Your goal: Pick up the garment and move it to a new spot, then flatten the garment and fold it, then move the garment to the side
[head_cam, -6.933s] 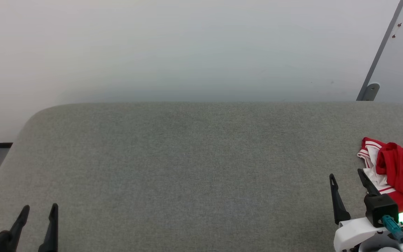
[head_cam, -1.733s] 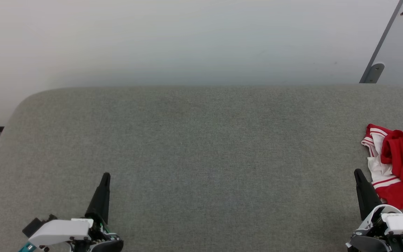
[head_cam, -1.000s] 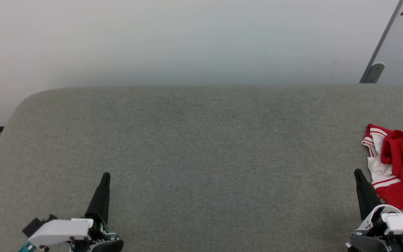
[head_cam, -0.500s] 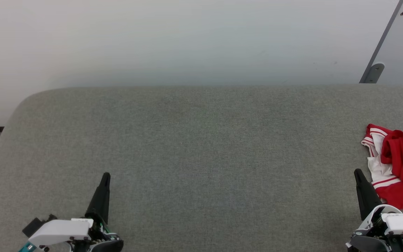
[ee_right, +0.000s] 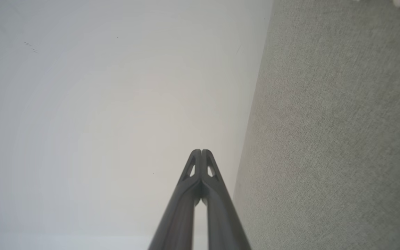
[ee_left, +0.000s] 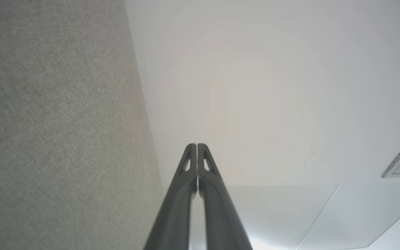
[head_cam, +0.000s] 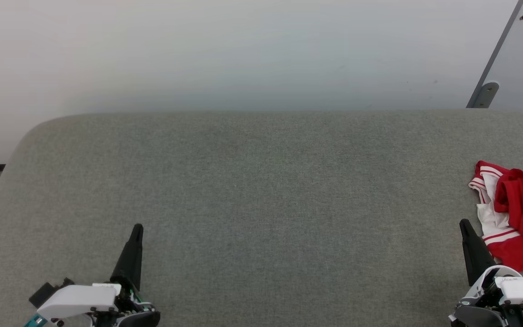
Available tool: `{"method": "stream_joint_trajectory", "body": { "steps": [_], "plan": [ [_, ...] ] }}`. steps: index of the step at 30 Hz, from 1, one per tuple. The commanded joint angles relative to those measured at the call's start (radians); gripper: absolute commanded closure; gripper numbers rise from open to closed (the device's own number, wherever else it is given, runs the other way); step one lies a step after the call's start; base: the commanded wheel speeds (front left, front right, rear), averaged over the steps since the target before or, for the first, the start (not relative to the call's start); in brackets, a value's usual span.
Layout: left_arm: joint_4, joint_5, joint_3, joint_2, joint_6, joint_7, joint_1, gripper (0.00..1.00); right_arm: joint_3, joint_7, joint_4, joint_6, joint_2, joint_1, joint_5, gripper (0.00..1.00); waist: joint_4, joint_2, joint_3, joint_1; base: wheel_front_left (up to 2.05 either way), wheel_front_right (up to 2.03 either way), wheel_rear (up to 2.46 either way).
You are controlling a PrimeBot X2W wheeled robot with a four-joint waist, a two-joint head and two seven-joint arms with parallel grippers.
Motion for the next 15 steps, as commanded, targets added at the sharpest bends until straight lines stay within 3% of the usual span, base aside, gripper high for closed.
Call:
{"method": "stream_joint_trajectory", "body": {
  "steps": [1, 15],
  "plan": [
    [-0.002, -0.003, 0.002, 0.000, 0.000, 0.002, -0.009, 1.00, 0.000, 0.002, -0.004, -0.001, -0.002, -0.002, 0.005, 1.00, 0.000, 0.0000, 0.000, 0.0000, 0.00, 0.00, 0.00],
    [-0.002, -0.003, 0.002, 0.000, 0.000, 0.002, -0.009, 1.00, 0.000, 0.002, -0.004, -0.001, -0.002, -0.002, 0.005, 1.00, 0.000, 0.0000, 0.000, 0.0000, 0.00, 0.00, 0.00]
  ]
}}
